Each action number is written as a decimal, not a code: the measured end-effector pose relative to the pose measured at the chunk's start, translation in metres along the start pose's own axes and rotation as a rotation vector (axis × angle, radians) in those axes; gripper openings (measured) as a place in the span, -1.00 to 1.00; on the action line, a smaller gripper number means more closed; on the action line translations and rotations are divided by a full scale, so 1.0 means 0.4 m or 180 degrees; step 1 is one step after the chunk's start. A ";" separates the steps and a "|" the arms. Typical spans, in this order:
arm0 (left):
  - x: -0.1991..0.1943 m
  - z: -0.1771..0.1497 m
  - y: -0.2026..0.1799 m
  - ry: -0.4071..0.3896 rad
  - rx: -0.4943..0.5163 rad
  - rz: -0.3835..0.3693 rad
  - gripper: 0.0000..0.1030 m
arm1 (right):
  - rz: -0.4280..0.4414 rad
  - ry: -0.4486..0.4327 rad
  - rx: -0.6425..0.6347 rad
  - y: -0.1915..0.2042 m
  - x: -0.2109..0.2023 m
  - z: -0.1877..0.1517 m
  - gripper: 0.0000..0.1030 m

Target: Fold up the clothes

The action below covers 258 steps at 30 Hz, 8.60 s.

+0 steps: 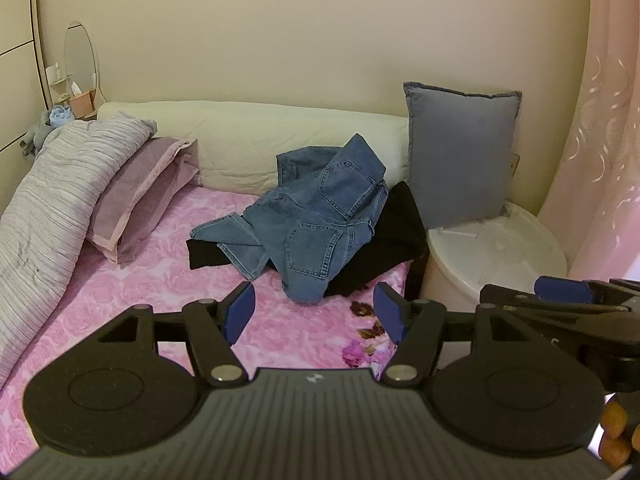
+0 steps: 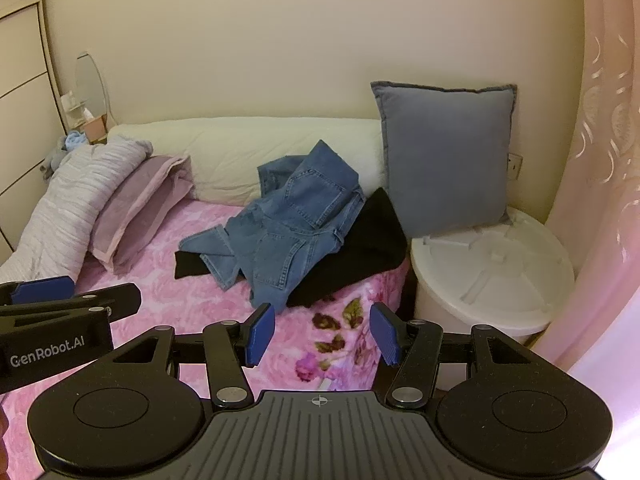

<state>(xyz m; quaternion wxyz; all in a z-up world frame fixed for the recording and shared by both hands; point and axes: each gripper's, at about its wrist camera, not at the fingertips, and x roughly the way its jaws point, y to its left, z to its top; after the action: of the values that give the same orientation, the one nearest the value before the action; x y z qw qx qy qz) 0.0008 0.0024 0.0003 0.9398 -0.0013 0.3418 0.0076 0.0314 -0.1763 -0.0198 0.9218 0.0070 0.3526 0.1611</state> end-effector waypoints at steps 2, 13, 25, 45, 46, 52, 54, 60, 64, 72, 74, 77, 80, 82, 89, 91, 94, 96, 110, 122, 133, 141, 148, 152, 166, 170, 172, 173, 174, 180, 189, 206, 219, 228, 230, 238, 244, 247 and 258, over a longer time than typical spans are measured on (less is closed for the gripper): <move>0.001 0.002 0.007 0.0000 -0.0026 -0.0002 0.20 | -0.0008 0.0024 -0.0003 0.001 0.008 0.005 0.10; 0.020 0.003 0.042 -0.0039 -0.0025 0.0027 0.20 | -0.0060 -0.0024 0.0001 0.022 0.017 0.007 0.10; 0.070 0.019 0.058 0.0013 -0.0010 0.0017 0.20 | -0.0094 -0.0015 0.0070 0.018 0.059 0.027 0.10; 0.159 0.047 0.096 0.0179 -0.0076 -0.0045 0.20 | -0.0206 0.0095 0.0069 0.009 0.133 0.067 0.10; 0.163 0.046 0.101 0.0186 -0.0079 -0.0048 0.20 | -0.0213 0.0101 0.0071 0.011 0.137 0.068 0.10; 0.183 0.040 0.137 0.0240 -0.0133 -0.0051 0.20 | -0.0257 0.0146 0.0026 0.034 0.155 0.071 0.10; 0.184 0.038 0.150 0.0237 -0.0153 -0.0046 0.20 | -0.0266 0.0151 0.0014 0.043 0.158 0.074 0.10; 0.185 0.041 0.177 0.0225 -0.0162 -0.0038 0.20 | -0.0265 0.0134 -0.0021 0.070 0.167 0.082 0.10; 0.182 0.044 0.189 0.0201 -0.0143 -0.0032 0.20 | -0.0262 0.0122 -0.0002 0.083 0.172 0.082 0.10; 0.186 0.048 0.201 0.0195 -0.0149 -0.0055 0.20 | -0.0320 0.0120 0.0037 0.090 0.177 0.083 0.10; 0.189 0.048 0.201 0.0200 -0.0145 -0.0063 0.20 | -0.0335 0.0115 0.0043 0.090 0.176 0.081 0.10; 0.194 0.050 0.197 0.0202 -0.0129 -0.0074 0.20 | -0.0352 0.0123 0.0069 0.083 0.181 0.081 0.10; 0.205 0.050 0.198 0.0214 -0.0130 -0.0054 0.20 | -0.0362 0.0141 0.0098 0.076 0.192 0.083 0.10; 0.217 0.048 0.201 0.0238 -0.0153 -0.0039 0.20 | -0.0356 0.0154 0.0102 0.071 0.200 0.084 0.10; 0.281 0.032 0.205 0.0389 -0.0237 -0.0040 0.20 | -0.0285 0.0300 0.0123 0.028 0.260 0.077 0.10; 0.308 0.032 0.201 0.0441 -0.0257 -0.0014 0.20 | -0.0274 0.0333 0.0113 0.013 0.285 0.078 0.10; 0.354 0.039 0.197 0.0496 -0.0275 0.0008 0.20 | -0.0264 0.0378 0.0086 -0.012 0.326 0.084 0.10; 0.392 0.047 0.196 0.0539 -0.0310 0.0019 0.20 | -0.0254 0.0424 0.0075 -0.034 0.366 0.096 0.10; 0.747 0.187 0.143 0.0857 -0.0464 0.0088 0.20 | -0.0078 0.0856 -0.0121 -0.176 0.712 0.261 0.10; 1.044 0.242 0.140 0.1213 -0.0751 0.0085 0.20 | -0.0017 0.1088 -0.0286 -0.279 0.990 0.438 0.10; 1.233 0.273 0.151 0.1310 -0.0830 0.0054 0.20 | 0.0239 0.0991 -0.0317 -0.295 1.159 0.563 0.10; 1.357 0.303 0.158 0.1292 -0.0920 -0.0035 0.20 | 0.0593 0.0642 -0.0171 -0.274 1.241 0.679 0.10; 1.431 0.305 0.185 0.1253 -0.1116 -0.0097 0.20 | 0.0766 0.0592 -0.0302 -0.243 1.308 0.706 0.10; 1.474 0.292 0.205 0.1281 -0.1286 -0.0158 0.14 | 0.0781 0.0648 -0.0508 -0.216 1.329 0.701 0.10; 1.424 0.270 0.225 0.1191 -0.1283 -0.0317 -0.97 | 0.0685 0.1021 -0.0815 -0.172 1.338 0.644 -0.74; 1.337 0.276 0.239 0.0998 -0.1297 -0.0246 -0.99 | 0.0779 0.0900 -0.0854 -0.152 1.293 0.661 -0.78; 1.282 0.280 0.246 0.0877 -0.1332 -0.0193 -1.00 | 0.0846 0.0799 -0.0871 -0.138 1.260 0.671 -0.79; 1.251 0.283 0.251 0.0800 -0.1362 -0.0159 -1.00 | 0.0883 0.0743 -0.0888 -0.127 1.241 0.676 -0.80; 1.220 0.285 0.256 0.0722 -0.1392 -0.0126 -1.00 | 0.0925 0.0679 -0.0906 -0.117 1.220 0.681 -0.80; 0.971 0.294 0.316 0.0126 -0.1677 0.0156 -1.00 | 0.1332 0.0255 -0.1011 -0.041 1.063 0.709 -0.83; 0.411 0.178 0.390 -0.0996 -0.2182 0.1030 -1.00 | 0.2544 -0.0292 -0.1363 0.195 0.723 0.688 -0.84; -0.497 -0.145 0.302 -0.1222 -0.2635 0.2680 -0.87 | 0.4357 0.0056 -0.1489 0.570 0.129 0.376 -0.82; -0.385 -0.709 0.070 0.0883 -0.3925 0.2756 -0.86 | 0.2971 0.1502 -0.3767 0.537 0.209 -0.165 -0.16; -0.320 -0.709 -0.156 0.1079 -0.3745 0.2748 -0.85 | 0.3071 0.1425 -0.4336 0.359 0.155 -0.307 -0.16; -0.299 -0.689 -0.186 0.1057 -0.3685 0.2761 -0.81 | 0.3089 0.1392 -0.4412 0.318 0.151 -0.308 -0.16; -0.239 -0.644 -0.346 0.1132 -0.3648 0.2896 -0.81 | 0.3107 0.1431 -0.4431 0.146 0.163 -0.283 -0.16; -0.238 -0.609 -0.445 0.1096 -0.3594 0.2998 -0.70 | 0.3181 0.1436 -0.4352 0.048 0.155 -0.274 -0.16; -0.235 -0.601 -0.479 0.1104 -0.3589 0.3019 -0.70 | 0.3215 0.1406 -0.4323 0.018 0.150 -0.266 -0.16; -0.265 -0.589 -0.529 0.1018 -0.3572 0.3124 -0.69 | 0.3308 0.1354 -0.4163 -0.023 0.135 -0.244 -0.16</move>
<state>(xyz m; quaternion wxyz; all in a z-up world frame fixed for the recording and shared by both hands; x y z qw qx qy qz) -0.2287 -0.2122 -0.1126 0.6261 -0.3278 0.3801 0.5968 0.0083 -0.1784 -0.1292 0.4644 -0.3951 0.3062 0.7311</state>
